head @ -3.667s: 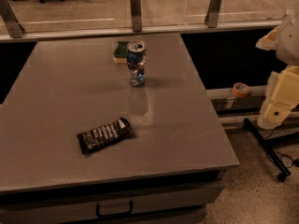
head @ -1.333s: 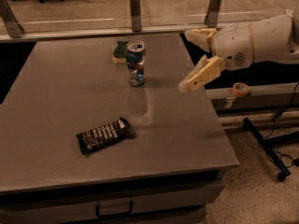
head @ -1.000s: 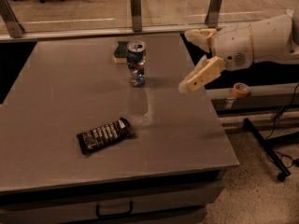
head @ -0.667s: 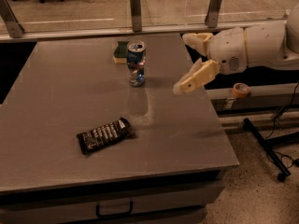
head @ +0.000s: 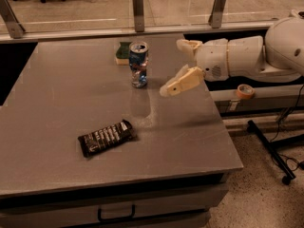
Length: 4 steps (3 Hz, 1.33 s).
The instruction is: Knock redbull can over
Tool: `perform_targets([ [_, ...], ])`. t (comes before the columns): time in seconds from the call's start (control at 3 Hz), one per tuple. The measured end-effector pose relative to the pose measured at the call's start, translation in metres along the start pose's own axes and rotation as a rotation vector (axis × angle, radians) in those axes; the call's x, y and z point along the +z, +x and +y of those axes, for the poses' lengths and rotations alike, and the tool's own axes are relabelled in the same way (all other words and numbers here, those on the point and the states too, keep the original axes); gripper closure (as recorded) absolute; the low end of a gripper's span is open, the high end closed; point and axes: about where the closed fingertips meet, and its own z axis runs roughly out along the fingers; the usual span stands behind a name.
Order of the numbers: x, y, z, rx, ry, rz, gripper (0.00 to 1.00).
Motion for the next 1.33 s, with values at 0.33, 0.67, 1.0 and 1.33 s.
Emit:
perform_targets([
  [0.33,0.021,0.005,-0.012,0.002,-0.001,-0.032,0.00],
  [0.67,0.051,0.012,-0.023,0.017,-0.027,-0.079,0.00],
  [1.0,0.081,0.013,-0.034,0.021,-0.057,-0.114,0.00],
  [1.33,0.105,0.013,-0.034,0.026,-0.097,-0.136,0.17],
])
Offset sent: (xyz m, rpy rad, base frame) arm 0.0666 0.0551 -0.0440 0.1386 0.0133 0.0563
